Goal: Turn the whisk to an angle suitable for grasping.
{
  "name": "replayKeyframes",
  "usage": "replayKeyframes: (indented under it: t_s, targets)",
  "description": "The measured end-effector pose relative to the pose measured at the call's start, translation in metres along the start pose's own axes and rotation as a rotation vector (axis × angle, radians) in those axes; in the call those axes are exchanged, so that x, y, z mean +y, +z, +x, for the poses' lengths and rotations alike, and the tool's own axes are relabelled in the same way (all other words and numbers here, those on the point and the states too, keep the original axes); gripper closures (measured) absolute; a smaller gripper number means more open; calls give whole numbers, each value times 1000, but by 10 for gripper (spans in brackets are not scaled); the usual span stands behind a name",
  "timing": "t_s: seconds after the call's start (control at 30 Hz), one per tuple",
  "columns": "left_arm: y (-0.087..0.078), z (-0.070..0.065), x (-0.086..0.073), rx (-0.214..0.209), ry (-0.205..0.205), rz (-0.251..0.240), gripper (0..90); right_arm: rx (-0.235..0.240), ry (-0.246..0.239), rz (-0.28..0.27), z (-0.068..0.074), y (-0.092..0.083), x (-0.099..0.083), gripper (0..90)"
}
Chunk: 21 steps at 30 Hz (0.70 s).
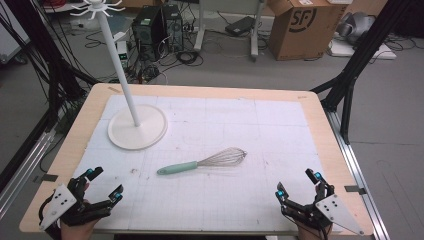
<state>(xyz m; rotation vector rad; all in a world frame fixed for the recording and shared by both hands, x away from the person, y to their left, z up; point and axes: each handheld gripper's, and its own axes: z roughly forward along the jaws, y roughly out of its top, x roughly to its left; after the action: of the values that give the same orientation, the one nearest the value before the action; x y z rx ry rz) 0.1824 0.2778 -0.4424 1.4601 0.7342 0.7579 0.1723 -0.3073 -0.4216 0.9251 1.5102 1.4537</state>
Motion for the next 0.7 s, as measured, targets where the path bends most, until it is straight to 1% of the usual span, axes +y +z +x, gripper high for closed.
replayKeyframes:
  t_s: [0.2,0.53,0.7]
  targets:
    - [0,0,0,4,0,1,152,2,6,1,0,0,0,65]
    - [0,-1,0,4,6,4,152,2,2,-1,1,0,0,66]
    - [0,0,0,4,5,2,152,13,1,-9,1,1,1,65]
